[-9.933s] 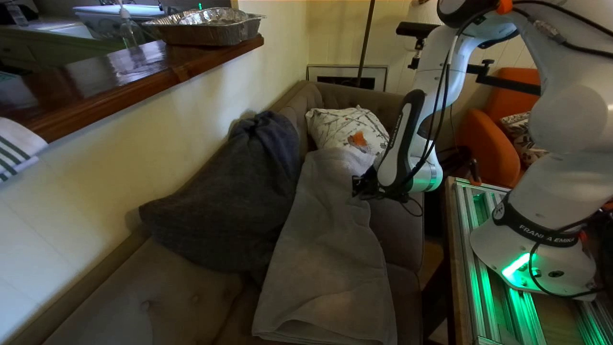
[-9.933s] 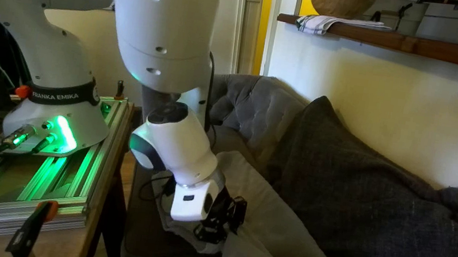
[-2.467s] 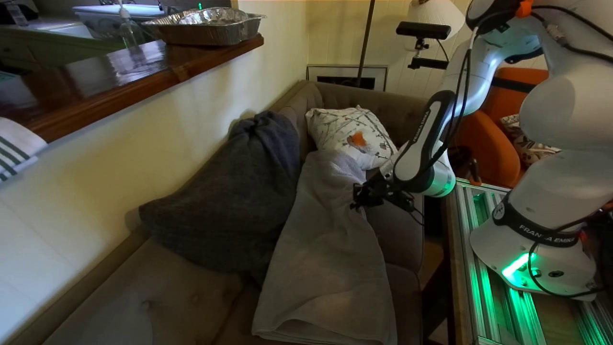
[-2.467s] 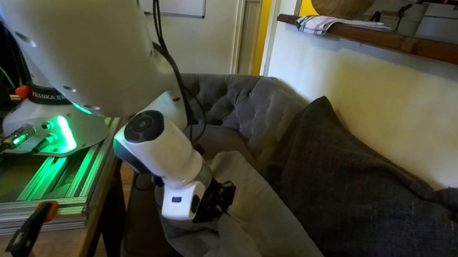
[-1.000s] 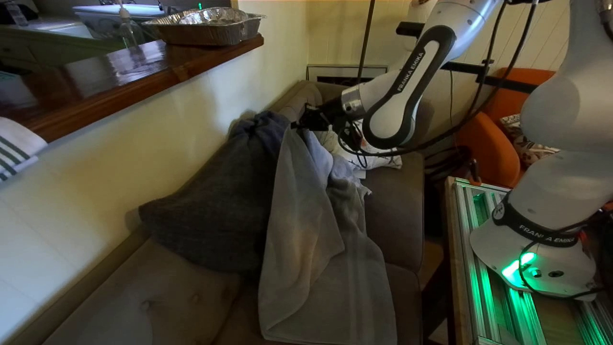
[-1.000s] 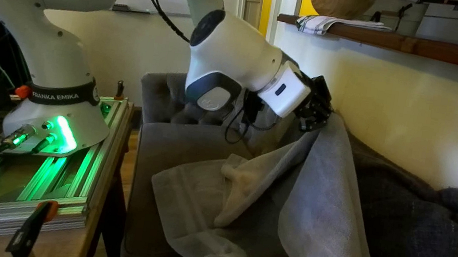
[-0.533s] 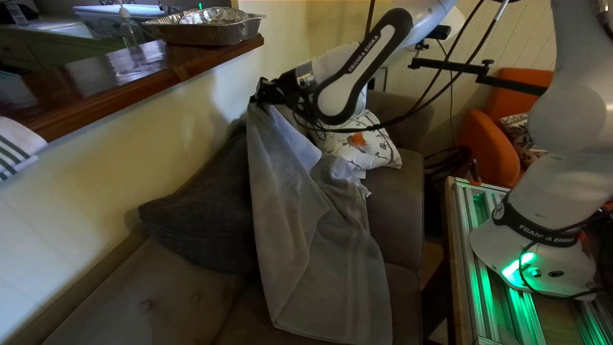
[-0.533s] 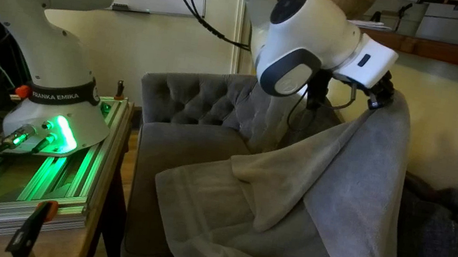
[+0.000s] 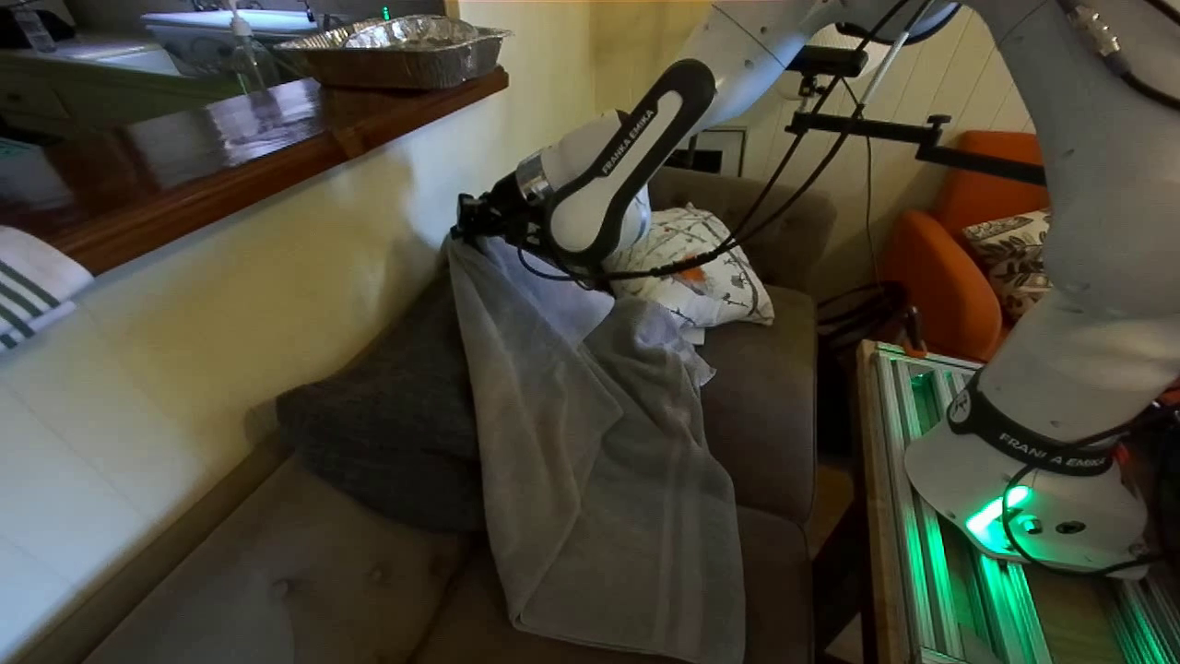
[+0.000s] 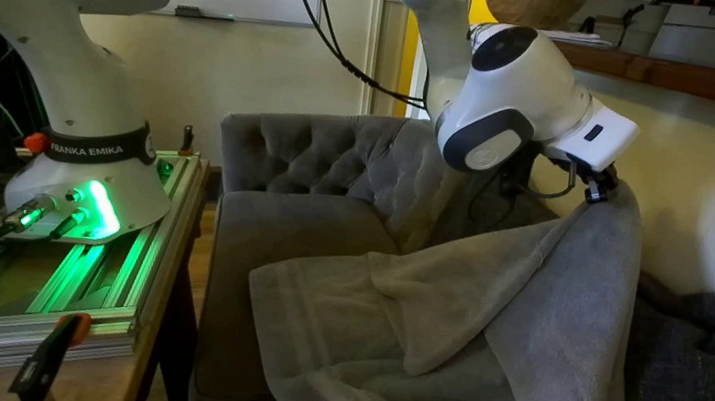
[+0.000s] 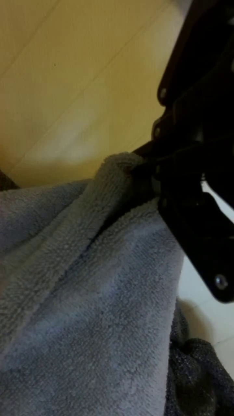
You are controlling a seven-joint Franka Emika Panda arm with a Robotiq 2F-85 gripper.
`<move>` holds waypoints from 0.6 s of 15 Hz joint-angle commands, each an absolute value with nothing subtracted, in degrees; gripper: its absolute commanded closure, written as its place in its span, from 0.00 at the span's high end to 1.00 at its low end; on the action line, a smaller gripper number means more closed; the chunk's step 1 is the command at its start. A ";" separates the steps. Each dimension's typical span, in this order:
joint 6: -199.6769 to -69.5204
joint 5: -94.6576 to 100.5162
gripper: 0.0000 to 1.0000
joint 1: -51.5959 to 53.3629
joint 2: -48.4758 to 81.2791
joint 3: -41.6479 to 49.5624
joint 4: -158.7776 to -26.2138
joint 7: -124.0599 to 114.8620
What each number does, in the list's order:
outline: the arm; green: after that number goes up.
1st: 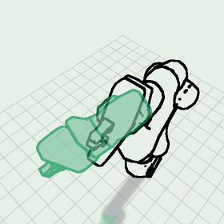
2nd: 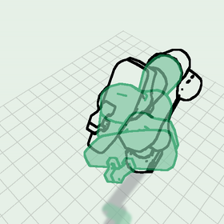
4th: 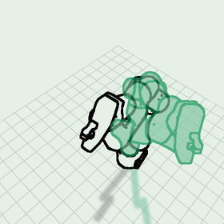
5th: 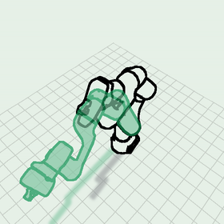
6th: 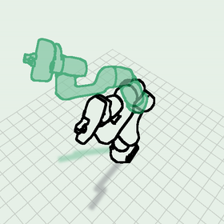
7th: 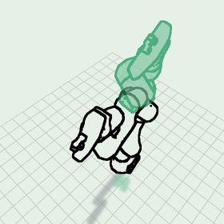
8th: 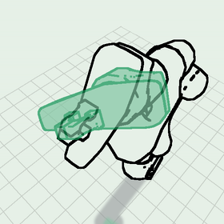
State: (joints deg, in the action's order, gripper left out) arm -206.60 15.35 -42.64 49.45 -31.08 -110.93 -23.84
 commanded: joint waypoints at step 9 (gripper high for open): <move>-210.13 9.31 0.94 -39.70 37.50 -19.02 -126.03 -20.10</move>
State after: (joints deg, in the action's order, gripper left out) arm -207.84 14.66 -42.05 46.22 -25.97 -115.60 -21.35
